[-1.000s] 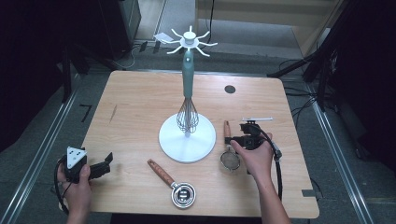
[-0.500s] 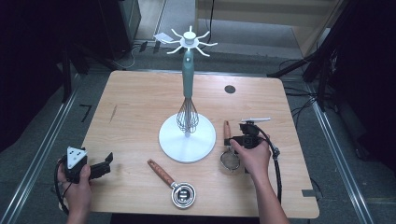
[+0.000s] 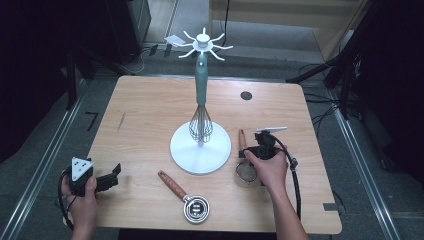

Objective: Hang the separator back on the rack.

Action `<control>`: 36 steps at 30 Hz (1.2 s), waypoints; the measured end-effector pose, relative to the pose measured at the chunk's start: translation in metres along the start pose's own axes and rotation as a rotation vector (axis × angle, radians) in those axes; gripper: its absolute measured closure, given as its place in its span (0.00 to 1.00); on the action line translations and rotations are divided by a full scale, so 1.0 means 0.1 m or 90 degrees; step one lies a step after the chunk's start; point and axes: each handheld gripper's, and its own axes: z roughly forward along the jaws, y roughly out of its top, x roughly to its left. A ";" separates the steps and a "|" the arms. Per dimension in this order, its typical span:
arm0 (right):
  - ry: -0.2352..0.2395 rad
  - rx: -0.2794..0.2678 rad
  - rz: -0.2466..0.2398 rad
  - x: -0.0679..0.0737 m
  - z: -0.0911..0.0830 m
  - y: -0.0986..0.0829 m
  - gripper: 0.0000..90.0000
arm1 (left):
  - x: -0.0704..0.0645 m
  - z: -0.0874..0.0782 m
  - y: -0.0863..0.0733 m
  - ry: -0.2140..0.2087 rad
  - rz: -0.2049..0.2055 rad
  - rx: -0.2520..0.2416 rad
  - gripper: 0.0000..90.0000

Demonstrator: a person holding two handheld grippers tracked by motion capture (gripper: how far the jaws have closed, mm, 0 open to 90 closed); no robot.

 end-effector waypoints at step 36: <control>-0.035 -0.016 -0.055 0.06 0.05 -0.08 0.79 | 0.01 0.00 0.00 -0.003 -0.004 0.003 0.00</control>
